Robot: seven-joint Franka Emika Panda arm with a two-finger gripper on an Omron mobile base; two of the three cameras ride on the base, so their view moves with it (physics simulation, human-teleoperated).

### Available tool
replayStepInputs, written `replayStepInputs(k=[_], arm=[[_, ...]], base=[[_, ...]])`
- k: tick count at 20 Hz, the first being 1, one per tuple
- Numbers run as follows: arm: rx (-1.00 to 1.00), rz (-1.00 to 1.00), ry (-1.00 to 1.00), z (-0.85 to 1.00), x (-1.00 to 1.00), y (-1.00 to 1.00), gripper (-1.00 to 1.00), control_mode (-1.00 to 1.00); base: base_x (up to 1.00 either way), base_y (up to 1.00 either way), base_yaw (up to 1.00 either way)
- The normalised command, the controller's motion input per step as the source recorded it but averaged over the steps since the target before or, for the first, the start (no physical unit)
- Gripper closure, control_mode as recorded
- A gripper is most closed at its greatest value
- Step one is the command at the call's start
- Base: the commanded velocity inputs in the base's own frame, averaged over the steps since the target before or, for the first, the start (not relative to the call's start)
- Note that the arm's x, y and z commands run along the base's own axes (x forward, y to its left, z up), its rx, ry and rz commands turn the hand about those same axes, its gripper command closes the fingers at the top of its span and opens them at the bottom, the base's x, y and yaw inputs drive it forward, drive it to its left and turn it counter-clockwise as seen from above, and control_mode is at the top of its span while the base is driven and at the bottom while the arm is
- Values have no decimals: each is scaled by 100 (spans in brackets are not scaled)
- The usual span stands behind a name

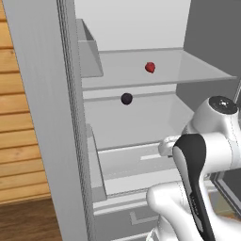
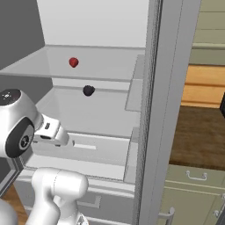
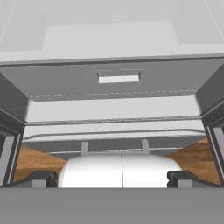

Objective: Take the strawberry from the fridge and place it on top of the pancake, located on the dining counter.

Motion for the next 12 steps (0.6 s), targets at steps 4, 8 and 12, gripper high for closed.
replayStepInputs(k=[4,8,12], arm=[[0,0,-37,34,10,0,-100,-100],[0,0,-58,77,0,3,-100,-100],[-2,0,-48,99,0,5,-100,-100]], base=[[0,0,0],[0,0,0],[0,0,0]])
